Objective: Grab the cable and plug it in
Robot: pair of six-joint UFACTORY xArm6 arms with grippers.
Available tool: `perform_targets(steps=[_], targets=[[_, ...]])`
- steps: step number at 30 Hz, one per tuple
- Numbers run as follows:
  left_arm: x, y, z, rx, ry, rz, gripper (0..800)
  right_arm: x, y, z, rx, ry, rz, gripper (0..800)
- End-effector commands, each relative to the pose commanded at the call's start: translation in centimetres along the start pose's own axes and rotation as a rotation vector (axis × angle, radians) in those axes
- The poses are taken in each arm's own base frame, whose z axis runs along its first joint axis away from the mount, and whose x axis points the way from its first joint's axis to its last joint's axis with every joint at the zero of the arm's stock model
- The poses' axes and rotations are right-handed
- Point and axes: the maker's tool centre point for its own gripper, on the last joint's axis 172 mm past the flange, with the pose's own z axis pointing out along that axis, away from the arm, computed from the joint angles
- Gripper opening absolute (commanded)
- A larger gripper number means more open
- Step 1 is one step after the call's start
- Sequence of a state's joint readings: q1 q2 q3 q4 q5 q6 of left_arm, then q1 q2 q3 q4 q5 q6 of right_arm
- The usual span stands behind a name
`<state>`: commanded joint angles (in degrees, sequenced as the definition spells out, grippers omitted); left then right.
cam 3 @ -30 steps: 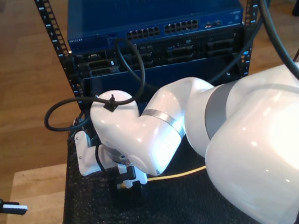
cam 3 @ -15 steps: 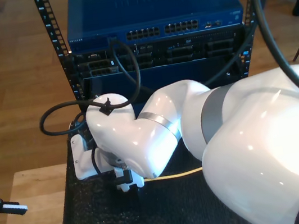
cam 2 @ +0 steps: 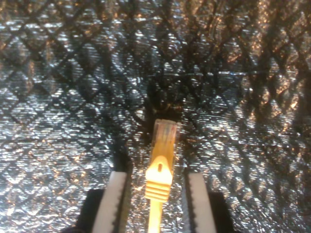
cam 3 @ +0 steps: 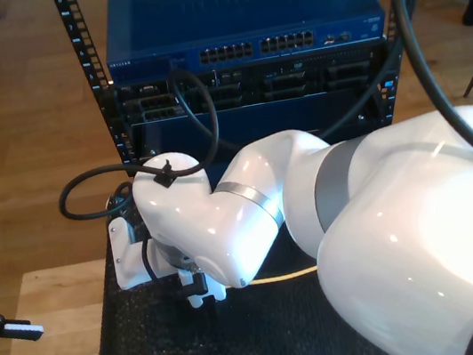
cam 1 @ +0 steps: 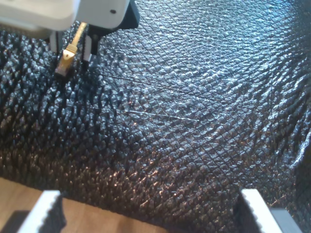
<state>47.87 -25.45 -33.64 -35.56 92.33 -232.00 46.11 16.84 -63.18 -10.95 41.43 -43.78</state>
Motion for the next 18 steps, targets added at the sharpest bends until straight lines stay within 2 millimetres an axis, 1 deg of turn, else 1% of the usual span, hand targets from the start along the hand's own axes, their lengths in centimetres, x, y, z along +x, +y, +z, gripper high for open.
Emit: perform_targets(steps=[5, 9, 10, 14, 18], targets=[[0.02, -0.04, -0.05, 0.001, -0.001, 0.001, 800, 0.03, -0.11, 0.04, 0.001, -0.001, -0.002, 217], [0.04, -0.03, -0.02, 0.000, -0.001, 0.002, 800, 0.06, -0.08, 0.03, 0.000, 0.000, -0.002, 148], [0.04, -0.03, -0.02, 0.000, -0.001, 0.002, 800, 0.03, -0.11, 0.04, 0.001, -0.001, -0.002, 118], [0.04, -0.03, -0.02, 0.000, -0.001, 0.002, 800, 0.02, -0.14, 0.09, 0.001, -0.001, -0.002, 100], [0.04, -0.03, -0.02, 0.000, -0.001, 0.002, 800, 0.20, -0.27, 0.06, 0.000, -0.001, -0.008, 48]])
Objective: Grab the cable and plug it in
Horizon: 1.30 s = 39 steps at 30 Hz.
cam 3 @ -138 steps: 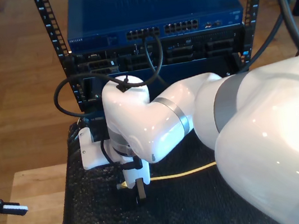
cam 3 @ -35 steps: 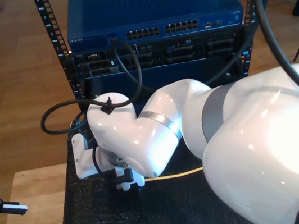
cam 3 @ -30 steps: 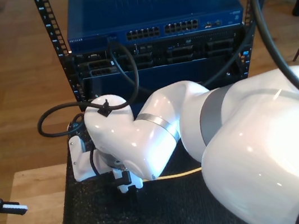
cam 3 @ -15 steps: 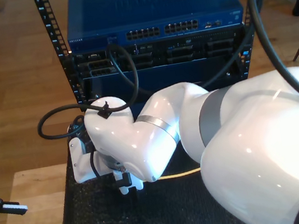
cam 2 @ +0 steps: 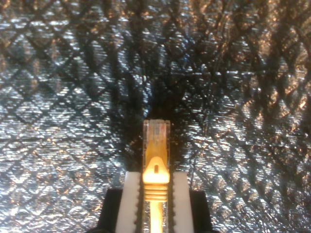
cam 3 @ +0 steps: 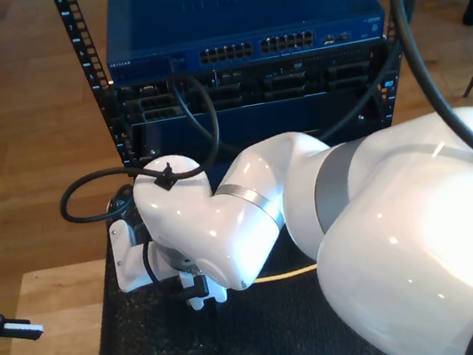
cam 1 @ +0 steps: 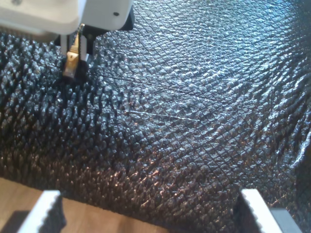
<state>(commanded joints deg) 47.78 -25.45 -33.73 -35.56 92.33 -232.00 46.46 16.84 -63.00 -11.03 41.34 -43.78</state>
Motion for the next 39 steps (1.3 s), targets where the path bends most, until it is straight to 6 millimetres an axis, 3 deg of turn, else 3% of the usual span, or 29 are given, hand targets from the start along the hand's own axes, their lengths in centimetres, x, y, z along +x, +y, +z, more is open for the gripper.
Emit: perform_targets(steps=[8, 21, 26, 33, 39], targets=[[0.0, 0.0, 0.0, -0.001, 0.001, -0.002, 800, -0.1, 0.2, -0.7, -0.005, 0.007, 0.008, 10], [0.4, 0.0, -0.1, -0.002, 0.009, -0.019, 800, -2.6, 2.1, -6.5, -0.034, 0.038, 0.026, 6], [1.7, -0.6, -0.5, 0.017, 0.041, -0.016, 800, -3.1, 1.1, -8.2, 0.051, 0.113, 0.023, 6], [3.7, -0.5, 0.2, -0.014, 0.080, -0.003, 800, -5.4, 0.7, -11.1, 0.138, 0.223, 0.049, 6], [5.3, -0.1, 1.8, -0.068, 0.077, -0.022, 800, -8.7, 0.5, -13.6, 0.137, 0.237, 0.086, 6]])
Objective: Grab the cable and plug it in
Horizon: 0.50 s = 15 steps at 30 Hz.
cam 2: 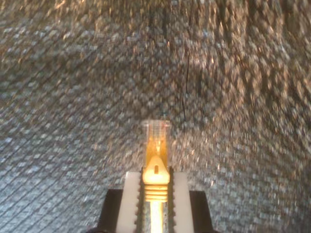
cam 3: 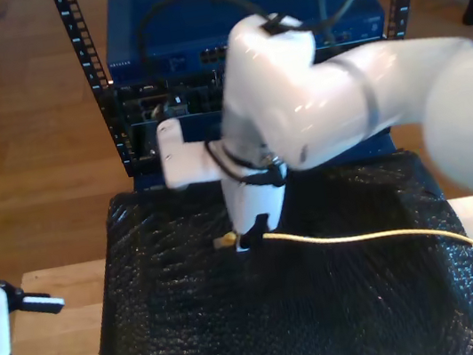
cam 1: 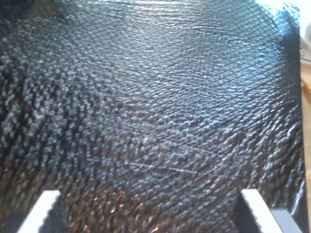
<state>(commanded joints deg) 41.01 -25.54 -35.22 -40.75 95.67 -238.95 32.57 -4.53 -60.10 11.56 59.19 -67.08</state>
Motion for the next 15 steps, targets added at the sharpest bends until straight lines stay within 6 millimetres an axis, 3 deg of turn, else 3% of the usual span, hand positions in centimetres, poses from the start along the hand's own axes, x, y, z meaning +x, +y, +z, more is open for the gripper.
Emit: perform_targets(steps=[5, 15], targets=[[2.2, -1.0, 0.0, 0.017, 0.034, 0.016, 800, -1.5, -0.8, -1.5, -0.001, 0.008, -0.008, 6], [5.4, -0.8, 1.8, -0.040, 0.040, 0.025, 800, -1.6, -2.4, -4.9, 0.082, 0.186, 0.047, 6]])
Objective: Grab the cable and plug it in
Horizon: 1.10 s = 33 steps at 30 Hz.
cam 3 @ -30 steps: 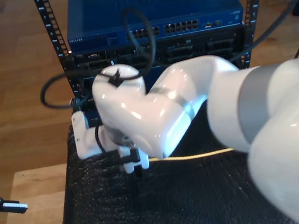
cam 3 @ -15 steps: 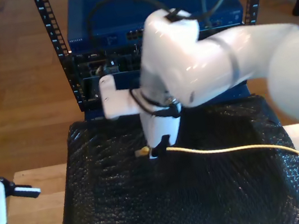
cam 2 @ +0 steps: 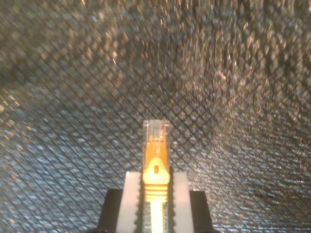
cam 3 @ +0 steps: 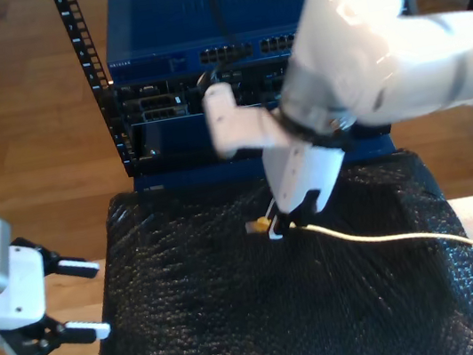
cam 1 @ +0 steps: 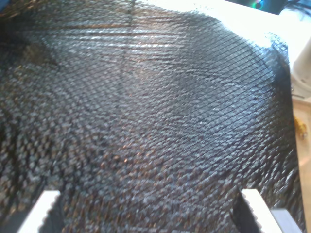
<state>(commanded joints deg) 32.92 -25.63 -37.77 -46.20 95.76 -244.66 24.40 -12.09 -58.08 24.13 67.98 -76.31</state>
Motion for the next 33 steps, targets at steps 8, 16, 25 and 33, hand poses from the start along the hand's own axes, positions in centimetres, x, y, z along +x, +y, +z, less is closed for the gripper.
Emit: perform_targets(steps=[8, 16, 25, 33], targets=[[3.1, 0.1, 1.8, -0.040, 0.028, 0.035, 800, 0.3, -0.5, -2.3, -0.028, 0.015, -0.010, 6], [4.7, 0.8, 4.1, -0.101, -0.001, 0.069, 800, 0.2, -1.1, -2.3, -0.012, 0.012, -0.011, 3], [8.2, 0.9, 5.4, -0.156, -0.034, 0.099, 800, -1.5, -2.5, -4.7, -0.031, 0.024, 0.018, 3], [10.7, 1.0, 6.1, -0.156, 0.040, 0.105, 800, -2.5, -3.7, -7.2, -0.047, 0.034, 0.039, 3]])
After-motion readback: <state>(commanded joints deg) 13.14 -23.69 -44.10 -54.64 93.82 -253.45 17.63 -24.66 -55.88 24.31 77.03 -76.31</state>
